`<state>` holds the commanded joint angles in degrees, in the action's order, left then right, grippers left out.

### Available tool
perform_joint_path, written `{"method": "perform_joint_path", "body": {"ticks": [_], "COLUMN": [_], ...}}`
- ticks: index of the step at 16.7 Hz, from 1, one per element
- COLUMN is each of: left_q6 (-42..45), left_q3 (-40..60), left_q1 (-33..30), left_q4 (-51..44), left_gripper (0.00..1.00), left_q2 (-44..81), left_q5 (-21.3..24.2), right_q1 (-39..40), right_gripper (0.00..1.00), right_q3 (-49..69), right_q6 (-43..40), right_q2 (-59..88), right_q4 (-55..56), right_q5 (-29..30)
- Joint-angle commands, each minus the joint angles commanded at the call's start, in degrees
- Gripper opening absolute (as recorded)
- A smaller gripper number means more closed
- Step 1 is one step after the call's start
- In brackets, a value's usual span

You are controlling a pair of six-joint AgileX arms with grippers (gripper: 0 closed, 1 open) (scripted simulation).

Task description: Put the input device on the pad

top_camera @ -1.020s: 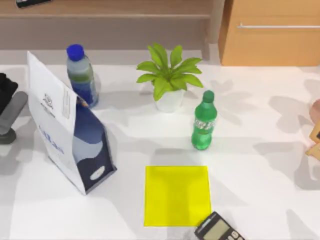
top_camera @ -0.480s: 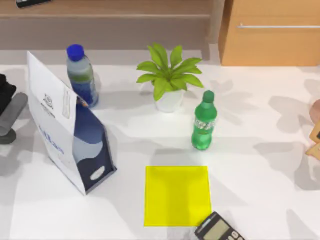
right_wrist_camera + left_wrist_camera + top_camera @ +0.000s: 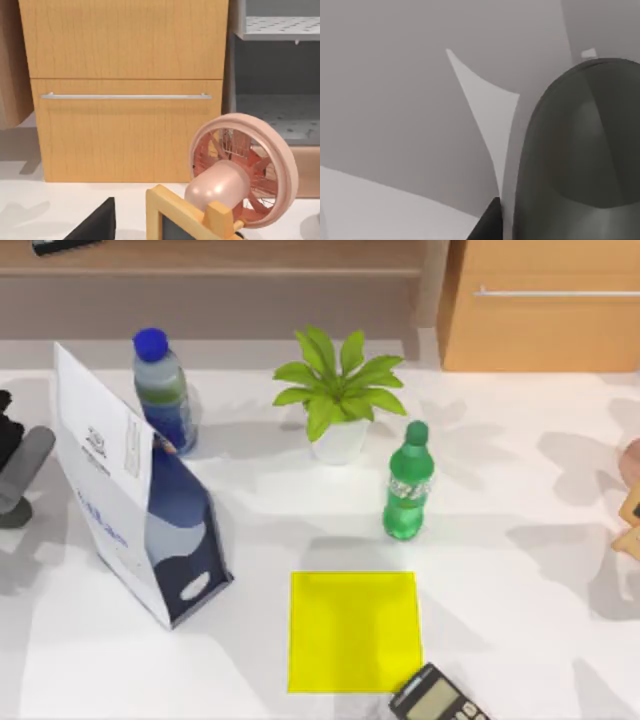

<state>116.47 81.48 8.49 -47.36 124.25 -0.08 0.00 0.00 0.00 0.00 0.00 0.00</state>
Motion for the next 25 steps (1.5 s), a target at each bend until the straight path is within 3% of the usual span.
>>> {"method": "perform_joint_path", "body": {"ticks": [2, 9, 14, 20, 25], "left_q6": [0.0, 0.0, -0.6, -1.0, -1.1], "left_q3": [0.0, 0.0, 3.9, 13.3, 14.4], "left_q1": [0.0, 0.0, 0.0, 0.0, 0.1], "left_q4": [0.0, 0.0, -6.2, -20.9, -22.3], "left_gripper": [0.00, 0.00, 0.00, 0.00, 0.00], "left_q2": [0.0, 0.0, -3.8, -7.9, -8.4], "left_q5": [0.0, 0.0, -1.2, -1.1, -1.1], "right_q1": [0.0, 0.0, 0.0, 0.0, 0.0], "right_gripper": [1.00, 1.00, 1.00, 1.00, 1.00], "right_q3": [0.0, 0.0, 0.0, 0.0, 0.0], "right_q6": [0.0, 0.0, 0.0, 0.0, 0.0], "right_q2": [0.0, 0.0, 0.0, 0.0, 0.0], "right_q4": [0.0, 0.0, 0.0, 0.0, 0.0], "right_q5": [0.0, 0.0, 0.0, 0.0, 0.0]}}
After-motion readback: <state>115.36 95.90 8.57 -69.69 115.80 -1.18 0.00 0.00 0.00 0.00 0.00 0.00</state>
